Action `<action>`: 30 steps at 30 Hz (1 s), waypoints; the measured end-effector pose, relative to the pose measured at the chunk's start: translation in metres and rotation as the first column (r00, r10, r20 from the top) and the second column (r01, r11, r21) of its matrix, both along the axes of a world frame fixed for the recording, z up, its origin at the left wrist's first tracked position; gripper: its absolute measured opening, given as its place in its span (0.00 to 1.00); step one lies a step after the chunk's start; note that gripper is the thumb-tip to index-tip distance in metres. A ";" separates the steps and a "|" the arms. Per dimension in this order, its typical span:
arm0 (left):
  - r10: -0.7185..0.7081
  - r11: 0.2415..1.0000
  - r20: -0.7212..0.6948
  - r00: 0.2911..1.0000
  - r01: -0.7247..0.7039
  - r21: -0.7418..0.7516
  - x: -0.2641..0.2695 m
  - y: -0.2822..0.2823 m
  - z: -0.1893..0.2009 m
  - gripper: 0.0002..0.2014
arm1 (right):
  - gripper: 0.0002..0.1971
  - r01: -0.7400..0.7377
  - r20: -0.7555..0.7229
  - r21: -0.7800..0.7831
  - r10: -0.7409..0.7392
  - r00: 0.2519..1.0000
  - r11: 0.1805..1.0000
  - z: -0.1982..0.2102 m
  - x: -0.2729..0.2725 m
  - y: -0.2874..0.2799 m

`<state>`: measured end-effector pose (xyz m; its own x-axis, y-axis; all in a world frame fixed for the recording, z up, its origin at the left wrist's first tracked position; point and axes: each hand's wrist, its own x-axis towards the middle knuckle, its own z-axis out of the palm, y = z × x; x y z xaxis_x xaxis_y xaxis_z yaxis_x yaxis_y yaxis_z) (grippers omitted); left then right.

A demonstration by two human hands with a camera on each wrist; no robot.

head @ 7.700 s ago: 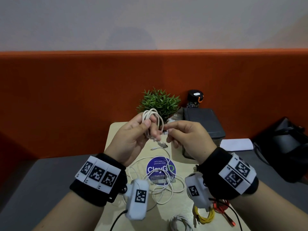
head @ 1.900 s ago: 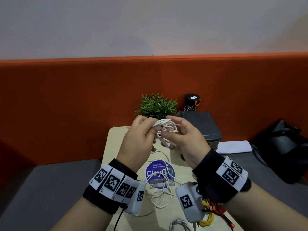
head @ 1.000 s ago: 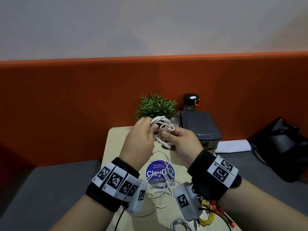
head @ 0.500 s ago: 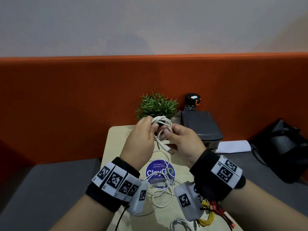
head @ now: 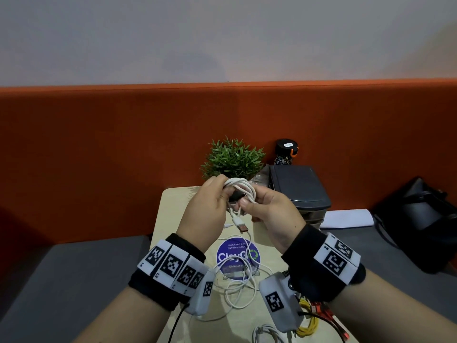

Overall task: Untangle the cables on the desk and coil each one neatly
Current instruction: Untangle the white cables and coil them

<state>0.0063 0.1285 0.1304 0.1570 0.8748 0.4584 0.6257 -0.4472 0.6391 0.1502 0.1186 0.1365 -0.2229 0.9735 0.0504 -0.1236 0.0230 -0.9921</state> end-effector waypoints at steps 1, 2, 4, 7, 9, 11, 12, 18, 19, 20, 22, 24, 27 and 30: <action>-0.002 1.000 0.000 1.000 0.002 -0.003 0.000 0.000 -0.001 0.08 | 0.13 -0.012 0.001 -0.018 0.012 1.000 1.000 0.000 0.000 0.001; -0.008 1.000 -0.002 1.000 0.008 0.001 0.001 -0.001 -0.001 0.07 | 0.13 -0.020 0.008 -0.032 0.020 1.000 0.999 0.000 0.001 0.001; -0.018 0.999 -0.020 1.000 0.019 0.027 0.003 -0.004 -0.001 0.07 | 0.12 -0.029 0.039 -0.031 0.030 0.999 0.999 0.001 0.000 0.001; -0.005 0.998 -0.041 0.999 0.008 0.059 0.004 -0.006 0.002 0.07 | 0.16 -0.005 0.044 0.006 0.005 0.999 1.000 0.001 -0.002 0.000; 0.009 0.997 -0.047 0.999 -0.006 0.070 0.004 -0.005 0.002 0.07 | 0.18 0.020 0.032 0.009 -0.020 0.999 1.000 0.001 -0.001 0.000; 0.037 0.996 -0.047 0.998 -0.033 0.082 0.002 -0.005 0.002 0.06 | 0.21 0.049 0.057 0.010 -0.049 0.997 0.999 0.000 0.001 -0.001; 0.046 0.995 -0.050 0.998 -0.041 0.090 0.001 -0.004 0.003 0.06 | 0.23 0.062 0.090 0.012 -0.063 0.994 0.998 0.001 0.002 -0.001; 0.066 0.989 -0.057 0.996 -0.058 0.136 -0.001 -0.005 0.006 0.05 | 0.22 0.032 0.079 -0.136 -0.021 0.997 0.990 0.002 0.009 0.002; 0.081 0.988 -0.052 0.995 -0.073 0.139 -0.003 -0.004 0.008 0.05 | 0.22 0.000 0.052 -0.173 0.009 0.999 0.985 0.001 0.010 0.001; 0.093 0.987 -0.056 0.994 -0.085 0.139 -0.004 -0.003 0.009 0.05 | 0.22 -0.027 0.031 -0.199 0.033 0.999 0.980 0.000 0.012 0.000; 0.104 0.986 -0.077 0.992 -0.093 0.137 -0.007 -0.002 0.011 0.07 | 0.21 -0.051 0.009 -0.220 0.054 0.998 0.974 0.000 0.015 -0.002; 0.108 0.986 -0.090 0.990 -0.095 0.135 -0.008 -0.001 0.010 0.07 | 0.21 -0.047 0.028 -0.219 0.054 0.998 0.975 0.002 0.018 -0.003; 0.144 0.981 -0.108 0.984 -0.128 0.144 -0.011 0.002 0.006 0.06 | 0.18 -0.034 0.023 -0.218 0.040 0.999 0.975 0.005 0.022 -0.005; 0.202 0.965 -0.144 0.969 -0.172 0.198 -0.014 0.004 0.003 0.06 | 0.15 -0.049 -0.095 -0.279 0.023 0.995 0.959 0.009 0.022 -0.008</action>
